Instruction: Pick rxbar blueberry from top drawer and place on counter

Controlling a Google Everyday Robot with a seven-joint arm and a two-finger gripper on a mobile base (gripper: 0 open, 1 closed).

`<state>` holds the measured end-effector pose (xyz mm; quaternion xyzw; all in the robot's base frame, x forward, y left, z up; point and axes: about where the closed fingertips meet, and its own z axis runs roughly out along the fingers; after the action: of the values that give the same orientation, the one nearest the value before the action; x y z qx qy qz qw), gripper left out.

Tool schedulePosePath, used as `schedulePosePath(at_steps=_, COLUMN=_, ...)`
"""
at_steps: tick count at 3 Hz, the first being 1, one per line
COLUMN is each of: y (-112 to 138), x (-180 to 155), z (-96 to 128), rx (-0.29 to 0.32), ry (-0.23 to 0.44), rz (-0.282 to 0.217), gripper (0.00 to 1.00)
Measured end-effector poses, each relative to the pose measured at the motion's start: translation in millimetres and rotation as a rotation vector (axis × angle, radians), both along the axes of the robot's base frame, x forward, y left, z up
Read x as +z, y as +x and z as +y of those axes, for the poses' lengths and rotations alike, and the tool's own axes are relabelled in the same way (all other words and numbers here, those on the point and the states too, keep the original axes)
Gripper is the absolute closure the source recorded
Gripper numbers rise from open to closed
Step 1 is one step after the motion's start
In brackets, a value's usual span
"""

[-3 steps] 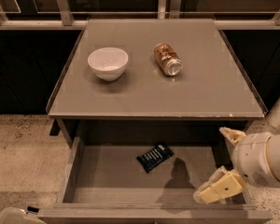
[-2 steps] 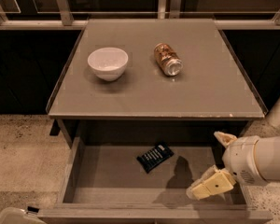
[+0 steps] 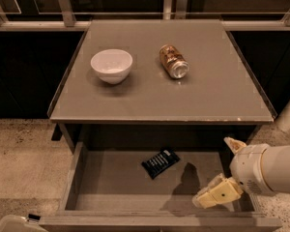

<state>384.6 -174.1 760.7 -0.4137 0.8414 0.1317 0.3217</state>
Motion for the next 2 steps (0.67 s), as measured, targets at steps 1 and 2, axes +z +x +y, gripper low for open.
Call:
schedulePosePath(at_steps=1, y=4.5, x=-43.1, z=23.9, rx=-0.004, ry=-0.098, rz=0.010, gripper=0.00)
schedulePosePath(at_steps=2, y=5.0, x=-43.8, z=23.7, rx=-0.008, ry=-0.099, rz=0.009, gripper=0.00)
